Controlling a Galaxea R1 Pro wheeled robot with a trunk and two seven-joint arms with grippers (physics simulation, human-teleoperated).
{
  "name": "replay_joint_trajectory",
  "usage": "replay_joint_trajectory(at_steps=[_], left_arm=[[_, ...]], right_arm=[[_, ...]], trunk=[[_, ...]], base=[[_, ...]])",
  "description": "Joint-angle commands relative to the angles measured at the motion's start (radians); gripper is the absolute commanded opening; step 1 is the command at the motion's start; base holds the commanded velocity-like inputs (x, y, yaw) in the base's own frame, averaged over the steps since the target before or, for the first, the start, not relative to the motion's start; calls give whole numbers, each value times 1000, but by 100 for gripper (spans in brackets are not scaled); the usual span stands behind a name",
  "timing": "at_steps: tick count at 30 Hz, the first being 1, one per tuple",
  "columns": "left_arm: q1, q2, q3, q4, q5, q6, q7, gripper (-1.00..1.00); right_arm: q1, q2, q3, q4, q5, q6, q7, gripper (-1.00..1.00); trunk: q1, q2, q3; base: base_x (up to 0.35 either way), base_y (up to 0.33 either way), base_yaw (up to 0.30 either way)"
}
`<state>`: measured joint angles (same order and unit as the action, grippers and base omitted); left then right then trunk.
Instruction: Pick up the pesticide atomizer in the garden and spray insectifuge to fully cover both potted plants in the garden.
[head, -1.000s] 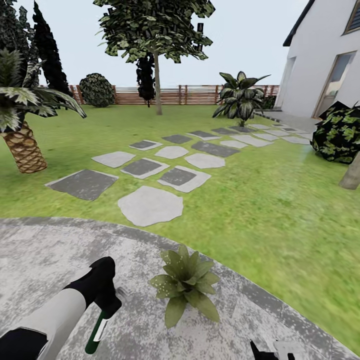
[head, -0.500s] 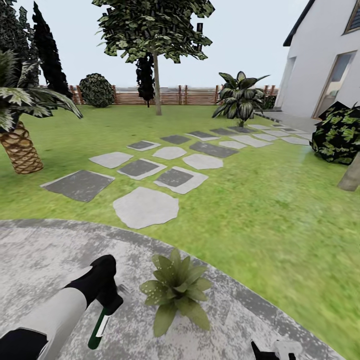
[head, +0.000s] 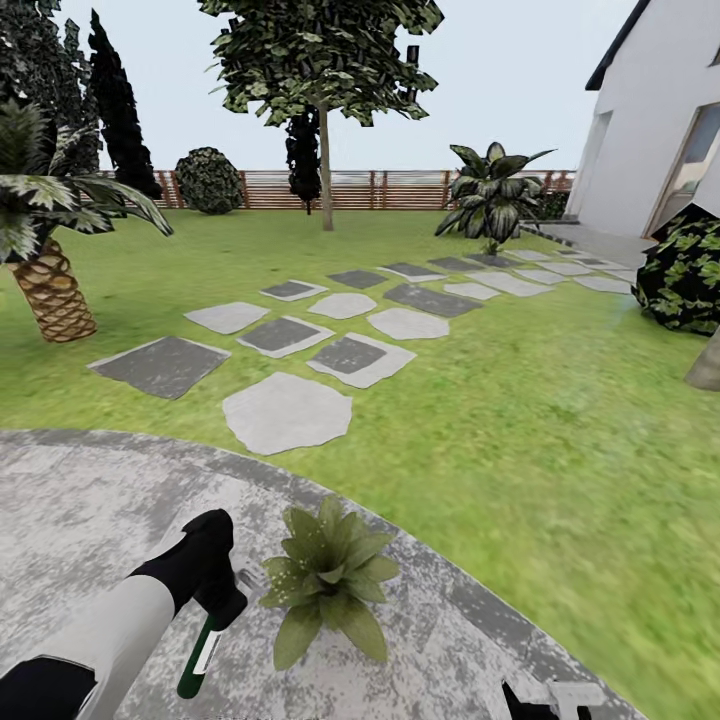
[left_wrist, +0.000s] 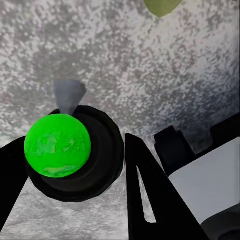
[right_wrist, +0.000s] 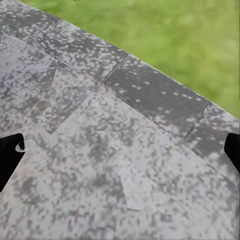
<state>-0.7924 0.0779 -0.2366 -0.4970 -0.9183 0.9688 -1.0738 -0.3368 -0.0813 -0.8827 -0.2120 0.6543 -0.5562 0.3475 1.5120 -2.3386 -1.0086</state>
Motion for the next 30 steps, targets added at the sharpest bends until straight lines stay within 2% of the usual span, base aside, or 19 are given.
replay_joint_trajectory(at_steps=[1,20,30], left_arm=[[-1,0,-4,-2,-8,5,-10,-100],[-1,2,-6,-2,-8,4,-9,-100],[-1,2,-8,0,-10,4,-9,-100]], right_arm=[[-1,0,-9,0,2,-2,8,100],[-1,0,-9,2,2,-2,8,100],[-1,1,-9,2,2,-2,8,100]], trunk=[[0,0,-1],[0,0,-1],[0,0,-1]], base=[[0,-273,271],[0,-273,275],[0,-273,96]])
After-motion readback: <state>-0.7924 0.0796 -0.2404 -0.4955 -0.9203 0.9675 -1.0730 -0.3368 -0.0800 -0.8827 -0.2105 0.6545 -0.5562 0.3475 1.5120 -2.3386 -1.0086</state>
